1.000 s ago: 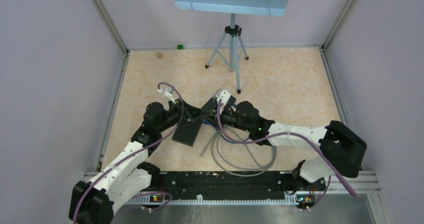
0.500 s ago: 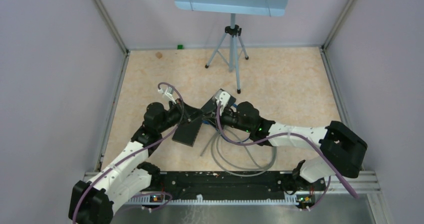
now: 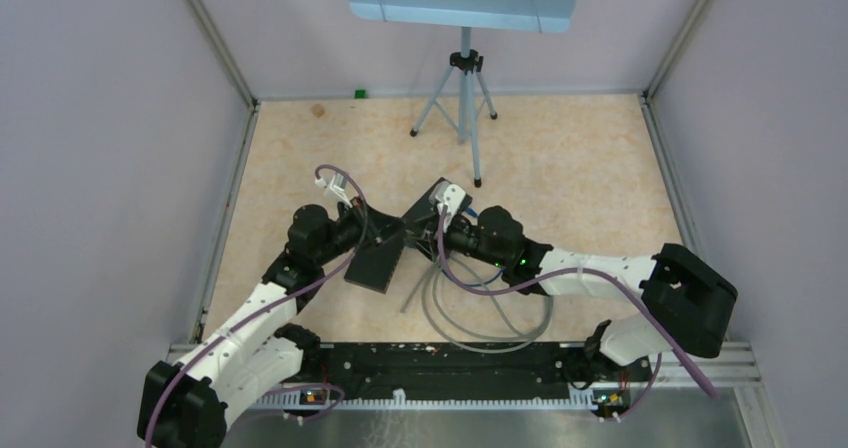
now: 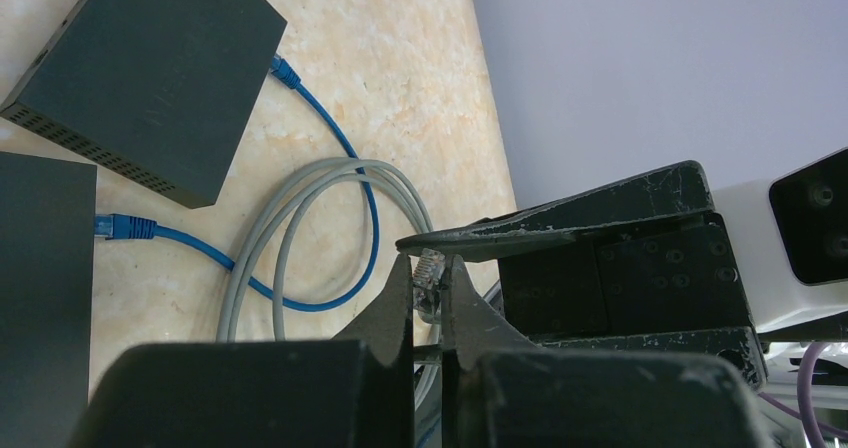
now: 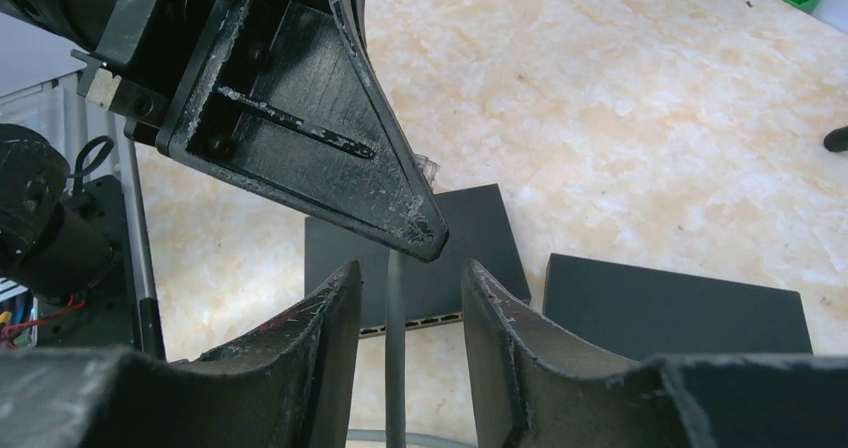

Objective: Insert the plug into the switch port
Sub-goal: Insert the connector into the switch port.

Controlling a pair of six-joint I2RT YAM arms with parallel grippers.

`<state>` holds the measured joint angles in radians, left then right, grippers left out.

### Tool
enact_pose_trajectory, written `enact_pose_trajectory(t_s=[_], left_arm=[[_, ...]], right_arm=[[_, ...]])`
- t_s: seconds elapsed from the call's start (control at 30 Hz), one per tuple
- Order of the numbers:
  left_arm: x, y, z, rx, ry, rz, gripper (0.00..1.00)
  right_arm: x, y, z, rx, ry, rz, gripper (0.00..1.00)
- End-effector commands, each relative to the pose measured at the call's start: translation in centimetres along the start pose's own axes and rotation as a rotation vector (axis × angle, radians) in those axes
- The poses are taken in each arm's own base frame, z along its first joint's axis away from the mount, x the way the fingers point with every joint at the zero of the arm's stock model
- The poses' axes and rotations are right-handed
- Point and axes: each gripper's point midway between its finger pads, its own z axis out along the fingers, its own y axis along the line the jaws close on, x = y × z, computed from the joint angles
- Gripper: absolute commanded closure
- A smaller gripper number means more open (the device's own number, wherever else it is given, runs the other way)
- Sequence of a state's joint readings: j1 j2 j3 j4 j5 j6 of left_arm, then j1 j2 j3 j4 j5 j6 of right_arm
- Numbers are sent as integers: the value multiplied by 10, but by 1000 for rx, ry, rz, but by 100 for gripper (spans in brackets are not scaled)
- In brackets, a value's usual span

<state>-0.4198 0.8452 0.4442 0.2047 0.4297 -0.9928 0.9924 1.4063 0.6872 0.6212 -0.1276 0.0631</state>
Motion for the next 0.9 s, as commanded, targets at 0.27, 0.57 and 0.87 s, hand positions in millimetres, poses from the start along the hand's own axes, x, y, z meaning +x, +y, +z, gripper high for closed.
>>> enact_pose_trajectory(t_s=[0.27,0.57,0.87], left_arm=[[-3,-7,0,23,-6,25,100],[-3,-7,0,24,-6,21,100],[-2,-6,1,27,1,18,100]], right_arm=[[-35,0,5,0,-110,-1,70],[-31,2,9,-13,-94,14,70],[-33,-3,9,20,-99,22,99]])
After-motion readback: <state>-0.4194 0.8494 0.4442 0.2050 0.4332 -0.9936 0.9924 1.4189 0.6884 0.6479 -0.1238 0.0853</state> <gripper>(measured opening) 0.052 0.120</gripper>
